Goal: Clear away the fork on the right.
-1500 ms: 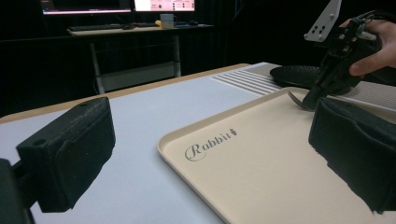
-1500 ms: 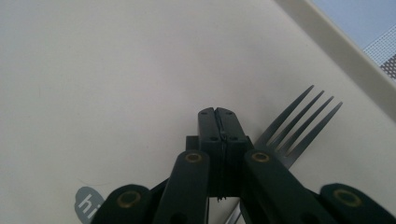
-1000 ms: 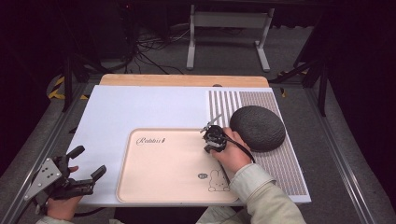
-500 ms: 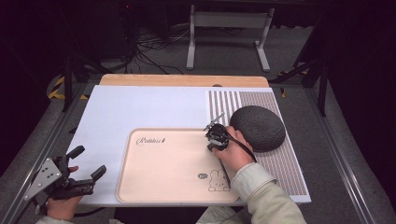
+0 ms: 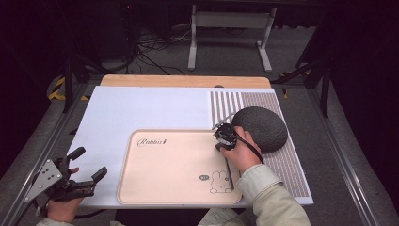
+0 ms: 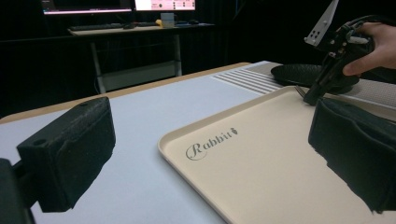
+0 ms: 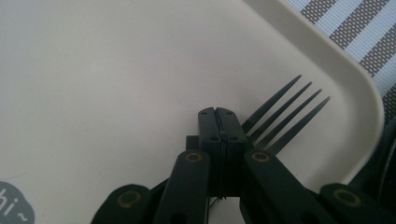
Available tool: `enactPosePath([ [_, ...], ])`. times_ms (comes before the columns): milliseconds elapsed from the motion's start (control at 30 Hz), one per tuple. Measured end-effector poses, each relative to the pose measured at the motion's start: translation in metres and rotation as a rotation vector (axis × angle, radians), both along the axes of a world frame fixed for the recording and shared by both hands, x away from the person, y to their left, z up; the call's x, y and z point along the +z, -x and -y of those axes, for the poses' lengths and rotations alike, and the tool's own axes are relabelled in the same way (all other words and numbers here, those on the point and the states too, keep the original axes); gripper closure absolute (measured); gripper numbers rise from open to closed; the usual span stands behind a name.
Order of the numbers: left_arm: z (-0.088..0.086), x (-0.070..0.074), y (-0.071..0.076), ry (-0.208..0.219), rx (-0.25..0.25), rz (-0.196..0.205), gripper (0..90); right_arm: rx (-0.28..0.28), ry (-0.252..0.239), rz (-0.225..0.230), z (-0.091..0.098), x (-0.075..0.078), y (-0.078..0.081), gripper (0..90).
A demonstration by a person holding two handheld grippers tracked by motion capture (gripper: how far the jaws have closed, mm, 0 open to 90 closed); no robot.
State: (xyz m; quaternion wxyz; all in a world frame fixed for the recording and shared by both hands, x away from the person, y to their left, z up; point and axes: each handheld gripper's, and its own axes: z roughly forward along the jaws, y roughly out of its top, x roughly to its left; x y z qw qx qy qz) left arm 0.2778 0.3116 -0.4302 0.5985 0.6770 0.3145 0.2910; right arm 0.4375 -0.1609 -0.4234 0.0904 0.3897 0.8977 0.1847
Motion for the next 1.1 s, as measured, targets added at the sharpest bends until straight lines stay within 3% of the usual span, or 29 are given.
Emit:
enactPosePath([
  [600, 0.000, 0.000, 0.000, -0.002, -0.001, -0.001, 1.3, -0.041, -0.007, -0.006, 0.008, 0.000, -0.001, 90.0],
  [667, 0.000, 0.000, 0.000, -0.002, -0.001, -0.001, 1.3, -0.046, -0.035, -0.004, 0.009, 0.003, 0.001, 90.0],
  [833, 0.000, 0.000, 0.000, 0.002, -0.003, -0.002, 1.3, -0.010, -0.142, 0.077, 0.016, 0.020, 0.009, 68.7],
  [967, 0.000, 0.000, 0.000, 0.006, 0.001, 0.003, 1.3, 0.031, -0.210, 0.183, 0.025, 0.035, 0.018, 45.9],
  [1000, 0.000, 0.000, 0.000, 0.006, 0.001, 0.003, 1.3, 0.031, -0.210, 0.183, 0.025, 0.035, 0.018, 45.9],
  [1100, 0.000, 0.000, 0.000, 0.002, 0.000, 0.001, 1.3, 0.082, -0.279, 0.290, 0.036, 0.046, 0.024, 29.9],
])
